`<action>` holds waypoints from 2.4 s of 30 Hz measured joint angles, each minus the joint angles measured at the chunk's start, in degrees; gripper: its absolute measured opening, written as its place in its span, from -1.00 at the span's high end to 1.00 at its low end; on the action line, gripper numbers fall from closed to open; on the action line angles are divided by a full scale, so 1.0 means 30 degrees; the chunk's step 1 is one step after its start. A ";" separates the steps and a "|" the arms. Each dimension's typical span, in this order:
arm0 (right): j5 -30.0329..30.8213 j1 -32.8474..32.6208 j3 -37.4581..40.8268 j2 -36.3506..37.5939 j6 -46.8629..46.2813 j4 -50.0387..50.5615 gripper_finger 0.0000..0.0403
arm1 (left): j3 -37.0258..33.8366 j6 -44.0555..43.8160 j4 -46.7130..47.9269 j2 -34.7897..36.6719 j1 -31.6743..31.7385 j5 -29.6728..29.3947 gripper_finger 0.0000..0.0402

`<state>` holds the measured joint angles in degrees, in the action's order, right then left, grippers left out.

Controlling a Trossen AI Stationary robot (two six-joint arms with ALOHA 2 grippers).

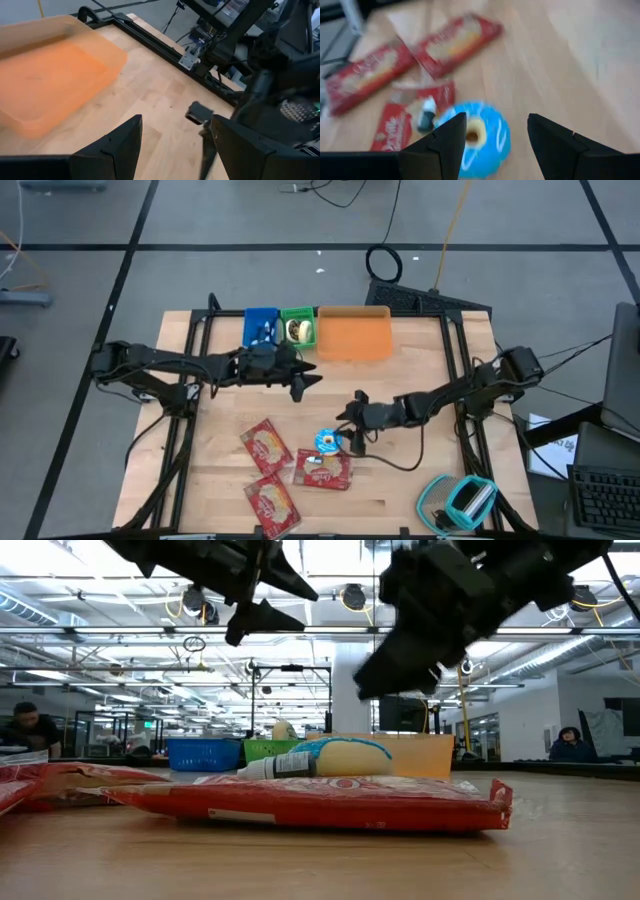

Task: Pick & Place Food Item
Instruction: Put the blue donut into the green bin

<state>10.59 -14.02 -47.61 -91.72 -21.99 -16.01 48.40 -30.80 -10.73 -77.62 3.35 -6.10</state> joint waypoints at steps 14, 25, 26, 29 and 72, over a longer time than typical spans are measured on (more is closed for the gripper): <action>-0.2252 0.0156 -0.0028 -0.4118 -0.4848 -0.2848 -0.01 | 0.0000 0.0110 -0.0004 0.0000 -0.1285 -0.1984 -0.19; -0.4624 0.0979 -0.0074 -0.4924 -0.5002 -0.3238 0.14 | 0.0000 0.0670 0.0047 -0.0006 -0.1259 -0.3589 -0.19; -0.4628 0.0988 -0.0074 -0.4900 -0.4873 -0.3203 0.19 | 0.0000 0.0702 0.0047 -0.0007 -0.1259 -0.3589 -0.19; -0.4628 0.1012 -0.0066 -0.4771 -0.4135 -0.3138 0.35 | 0.0000 0.0704 0.0047 -0.0007 -0.1252 -0.3596 -0.19; 0.6002 0.0509 -0.0038 0.2814 1.4277 -0.4159 0.90 | -0.0022 -0.2525 -0.2846 -0.2201 -0.2233 -0.0163 -0.19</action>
<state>28.60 -12.49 -47.72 -83.27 20.84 -28.49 48.34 -38.38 -19.27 -84.23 -3.35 -6.58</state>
